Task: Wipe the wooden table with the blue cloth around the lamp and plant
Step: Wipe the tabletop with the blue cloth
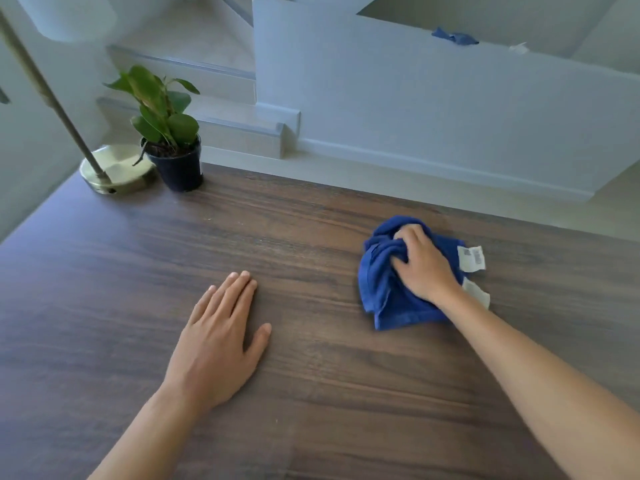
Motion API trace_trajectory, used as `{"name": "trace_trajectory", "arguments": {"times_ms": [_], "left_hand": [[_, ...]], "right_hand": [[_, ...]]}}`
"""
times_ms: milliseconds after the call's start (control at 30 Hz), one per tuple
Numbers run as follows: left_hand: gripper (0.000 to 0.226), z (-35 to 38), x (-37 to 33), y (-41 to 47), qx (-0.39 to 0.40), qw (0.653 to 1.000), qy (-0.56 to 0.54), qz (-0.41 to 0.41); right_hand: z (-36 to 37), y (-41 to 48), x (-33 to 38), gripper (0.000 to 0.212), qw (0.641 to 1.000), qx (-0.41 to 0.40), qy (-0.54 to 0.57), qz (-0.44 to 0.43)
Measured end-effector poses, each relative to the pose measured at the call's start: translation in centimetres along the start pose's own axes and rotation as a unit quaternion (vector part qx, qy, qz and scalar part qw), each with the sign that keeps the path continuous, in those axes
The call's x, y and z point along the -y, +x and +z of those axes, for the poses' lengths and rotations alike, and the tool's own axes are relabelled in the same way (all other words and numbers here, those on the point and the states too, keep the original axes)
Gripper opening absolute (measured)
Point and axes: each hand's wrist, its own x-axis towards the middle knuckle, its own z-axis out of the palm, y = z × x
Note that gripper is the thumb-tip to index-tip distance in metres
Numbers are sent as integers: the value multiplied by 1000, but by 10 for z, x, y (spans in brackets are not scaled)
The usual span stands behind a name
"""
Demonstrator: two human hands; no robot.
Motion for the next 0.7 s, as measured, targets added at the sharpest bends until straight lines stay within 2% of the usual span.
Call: {"name": "trace_trajectory", "arguments": {"times_ms": [67,100,167,200,300,367,467,533,600,667,700], "left_hand": [[70,-7,19,-13,1,1000,27,11],[70,-22,50,-29,8,999,39,-14],[69,-40,77,-45,11,998,40,-45],[68,-43,79,-45,9,998,38,-46],[67,-45,68,-35,20,999,33,-37],[68,-45,61,-32,14,999,26,-34],[70,-41,49,-34,0,999,19,-36],[71,-40,48,-32,-4,999,14,-41],[72,-38,51,-30,-5,999,15,-39],[73,-38,54,-31,-2,999,12,-37],[73,-38,54,-32,-2,999,12,-37]], "right_hand": [[-10,44,-14,30,992,-27,-20,123],[8,75,17,34,988,-24,19,149],[37,112,83,39,989,-26,42,140],[52,121,113,36,993,-18,37,107],[77,95,183,26,996,32,38,-68],[73,46,187,31,985,71,57,-147],[37,-29,141,42,975,100,78,-182],[26,-25,101,46,986,66,51,-143],[24,21,85,42,998,32,-1,-60],[31,79,98,31,1000,2,-7,25],[36,103,114,27,999,-4,1,37]]}}
